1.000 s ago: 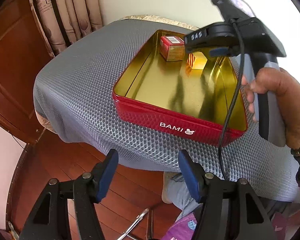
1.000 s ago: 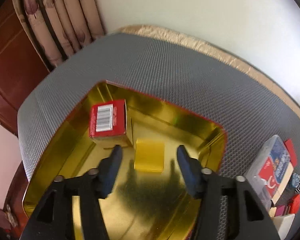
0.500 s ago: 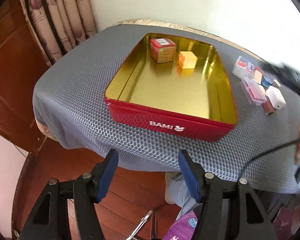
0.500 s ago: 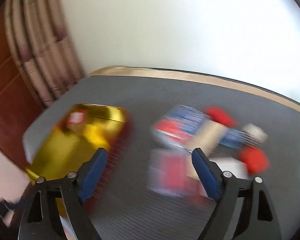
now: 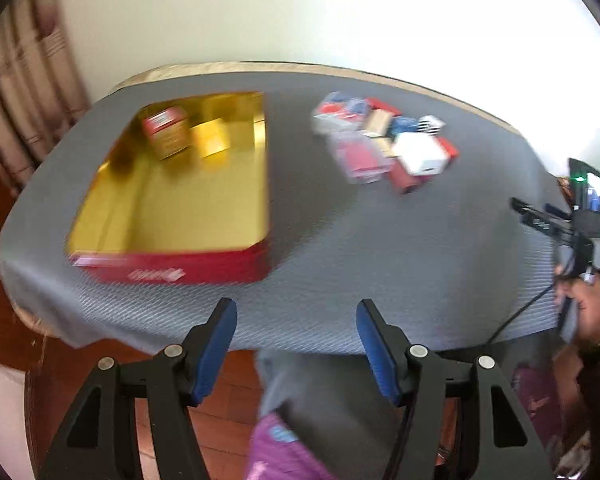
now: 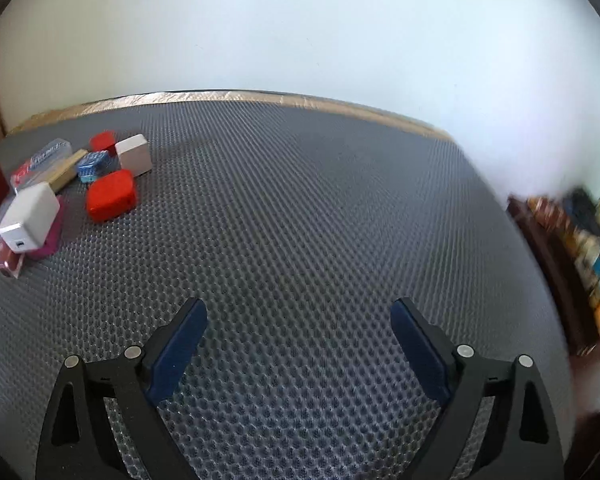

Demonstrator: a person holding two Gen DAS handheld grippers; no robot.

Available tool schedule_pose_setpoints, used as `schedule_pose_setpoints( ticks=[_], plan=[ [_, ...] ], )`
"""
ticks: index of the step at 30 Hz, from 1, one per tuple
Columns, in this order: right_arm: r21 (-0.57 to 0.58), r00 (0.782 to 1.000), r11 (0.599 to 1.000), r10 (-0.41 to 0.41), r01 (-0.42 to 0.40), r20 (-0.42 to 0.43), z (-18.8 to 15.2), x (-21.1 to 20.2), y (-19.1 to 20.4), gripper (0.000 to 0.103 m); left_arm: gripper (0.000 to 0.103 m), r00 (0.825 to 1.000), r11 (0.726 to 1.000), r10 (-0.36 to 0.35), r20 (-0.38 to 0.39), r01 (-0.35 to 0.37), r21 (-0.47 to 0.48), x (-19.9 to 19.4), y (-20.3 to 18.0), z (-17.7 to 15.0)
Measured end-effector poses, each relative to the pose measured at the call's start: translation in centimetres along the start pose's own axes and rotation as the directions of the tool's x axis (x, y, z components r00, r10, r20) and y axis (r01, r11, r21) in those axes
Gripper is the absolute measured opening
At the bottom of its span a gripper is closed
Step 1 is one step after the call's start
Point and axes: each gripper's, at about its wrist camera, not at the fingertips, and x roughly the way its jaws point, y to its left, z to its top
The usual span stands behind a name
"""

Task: Organize rigid objects
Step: 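Grasp the white charger with left gripper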

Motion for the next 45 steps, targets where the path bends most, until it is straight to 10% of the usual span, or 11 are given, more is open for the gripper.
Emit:
schedule_pose_setpoints(
  ticks=[12, 21, 45],
  plan=[
    [0.119, 0.99, 0.983, 0.14, -0.143, 0.029, -0.3, -0.3, -4.1, 0.097, 0.064, 0.994, 0.984, -0.097, -0.045, 0.102, 0.144, 5.1, -10.0, 10.5],
    [0.158, 0.974, 0.961, 0.218, -0.225, 0.061, -0.7, -1.6, -4.1, 0.097, 0.064, 0.977, 0.989, -0.143, -0.159, 0.147, 0.018, 10.9, -11.1, 15.6],
    [0.182, 0.952, 0.934, 0.302, -0.307, 0.056, -0.9, -1.1, -4.7, 0.097, 0.056, 0.979, 0.997, -0.024, -0.2, 0.037, 0.063, 15.2, -13.7, 16.1]
  ],
)
